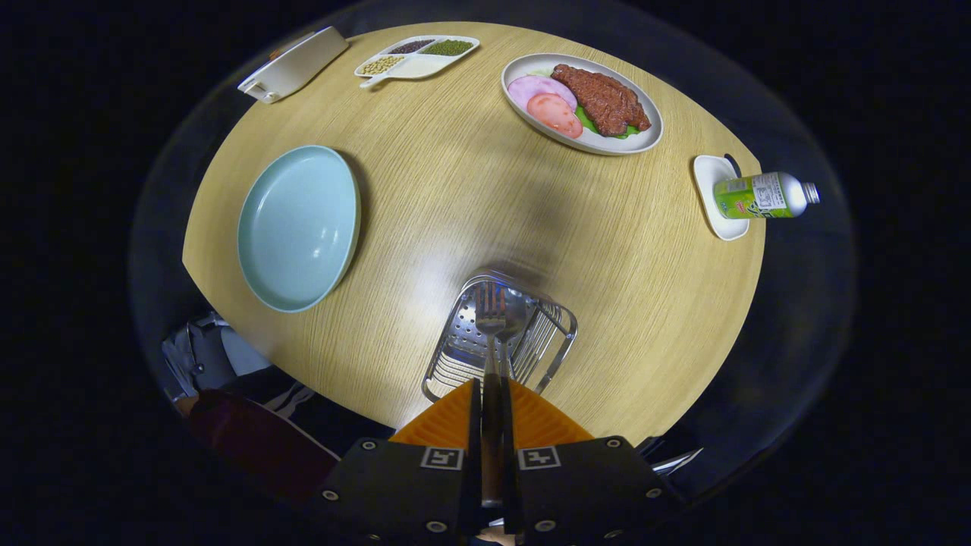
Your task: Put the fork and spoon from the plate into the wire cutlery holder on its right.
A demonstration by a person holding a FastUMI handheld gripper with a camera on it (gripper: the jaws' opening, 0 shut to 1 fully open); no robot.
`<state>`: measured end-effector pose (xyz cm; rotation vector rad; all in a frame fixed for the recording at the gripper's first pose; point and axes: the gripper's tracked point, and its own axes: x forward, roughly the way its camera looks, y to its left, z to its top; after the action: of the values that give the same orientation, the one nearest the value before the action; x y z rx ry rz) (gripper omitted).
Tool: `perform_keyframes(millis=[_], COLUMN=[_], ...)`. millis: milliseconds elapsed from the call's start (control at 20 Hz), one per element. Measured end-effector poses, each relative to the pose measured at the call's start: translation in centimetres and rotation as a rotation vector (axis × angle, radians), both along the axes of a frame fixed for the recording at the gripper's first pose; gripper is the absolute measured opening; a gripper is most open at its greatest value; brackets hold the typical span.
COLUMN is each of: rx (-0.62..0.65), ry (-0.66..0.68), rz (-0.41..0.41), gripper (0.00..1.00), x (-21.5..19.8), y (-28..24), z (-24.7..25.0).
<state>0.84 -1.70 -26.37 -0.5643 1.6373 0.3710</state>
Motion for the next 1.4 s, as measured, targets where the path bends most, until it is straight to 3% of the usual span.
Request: perform_keyframes(millis=[150,250,400,500,700,950,1200,1400], rx=[0.022,0.038,0.088,0.138,0.300,0.519,0.584,0.640], ry=[-0.025,-0.070,-0.158,-0.218,-0.364,-0.706,-1.079,-1.209], rz=[-0.021,-0.046,-0.093,-0.137,-0.252,-0.373,-0.415,-0.428], gripper=[0.18,0.38,0.88,1.00,1.00,0.99,0.98,0.99], x=[0.2,0.8,1.9,2.8,4.7,8.0,7.7,5.5], y=[0.4,0.5,1.0,1.8,4.2,4.4,0.0,-0.9], z=[0.4,0.7,1.7,2.6,6.5,16.0,24.6,26.8])
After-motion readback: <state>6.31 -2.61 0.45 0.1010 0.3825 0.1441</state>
